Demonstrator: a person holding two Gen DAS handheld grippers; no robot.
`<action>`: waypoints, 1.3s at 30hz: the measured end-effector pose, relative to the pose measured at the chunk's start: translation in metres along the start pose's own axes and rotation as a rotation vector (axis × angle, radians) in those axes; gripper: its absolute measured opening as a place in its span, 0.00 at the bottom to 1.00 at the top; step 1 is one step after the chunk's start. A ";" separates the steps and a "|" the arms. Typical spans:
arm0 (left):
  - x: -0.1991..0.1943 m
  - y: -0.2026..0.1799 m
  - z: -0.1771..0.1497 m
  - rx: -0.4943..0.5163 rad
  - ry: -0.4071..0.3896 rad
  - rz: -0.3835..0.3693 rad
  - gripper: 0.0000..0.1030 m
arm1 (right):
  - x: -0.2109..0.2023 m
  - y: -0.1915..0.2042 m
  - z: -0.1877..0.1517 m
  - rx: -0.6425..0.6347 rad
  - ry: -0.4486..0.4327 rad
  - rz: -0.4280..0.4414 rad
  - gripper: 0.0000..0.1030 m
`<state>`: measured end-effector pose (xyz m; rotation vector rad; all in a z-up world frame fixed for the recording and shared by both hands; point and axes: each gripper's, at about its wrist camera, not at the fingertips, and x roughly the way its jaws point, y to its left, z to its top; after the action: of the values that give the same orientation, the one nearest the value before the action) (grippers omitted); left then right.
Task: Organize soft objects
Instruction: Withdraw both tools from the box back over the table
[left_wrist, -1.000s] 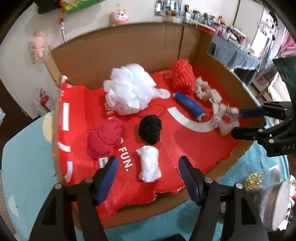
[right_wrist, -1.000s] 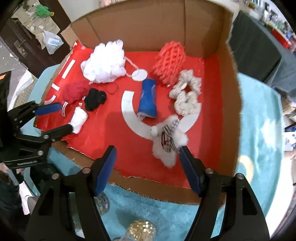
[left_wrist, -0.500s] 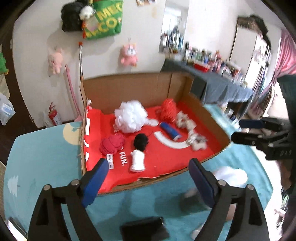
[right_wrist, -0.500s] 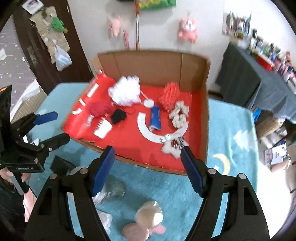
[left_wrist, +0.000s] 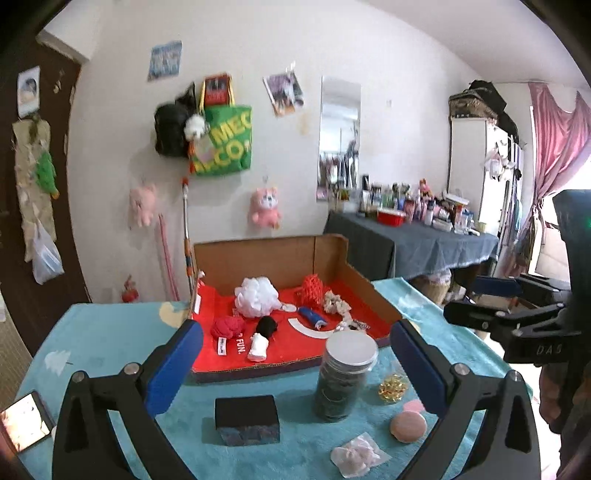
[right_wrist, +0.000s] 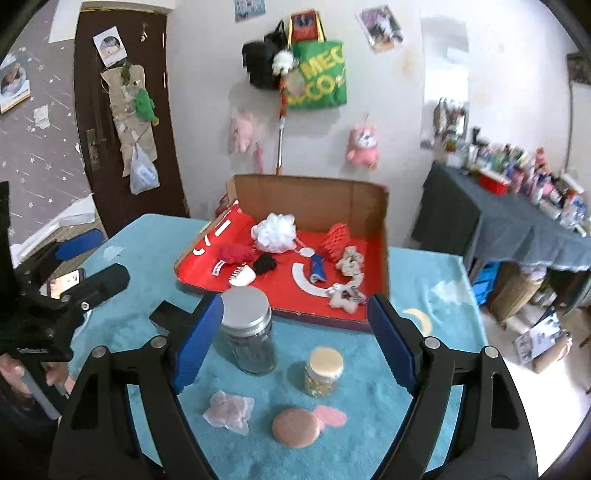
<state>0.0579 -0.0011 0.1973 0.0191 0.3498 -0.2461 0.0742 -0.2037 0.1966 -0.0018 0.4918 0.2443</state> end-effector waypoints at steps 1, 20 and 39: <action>-0.006 -0.004 -0.004 0.003 -0.019 0.011 1.00 | -0.006 0.000 -0.007 0.014 -0.024 -0.010 0.85; -0.011 -0.030 -0.091 -0.029 0.033 -0.018 1.00 | -0.020 0.008 -0.112 0.052 -0.079 -0.137 0.89; 0.032 -0.032 -0.147 -0.079 0.242 -0.021 1.00 | 0.033 -0.009 -0.161 0.133 0.105 -0.100 0.89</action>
<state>0.0297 -0.0303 0.0492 -0.0328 0.6005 -0.2513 0.0292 -0.2141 0.0388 0.0905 0.6105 0.1132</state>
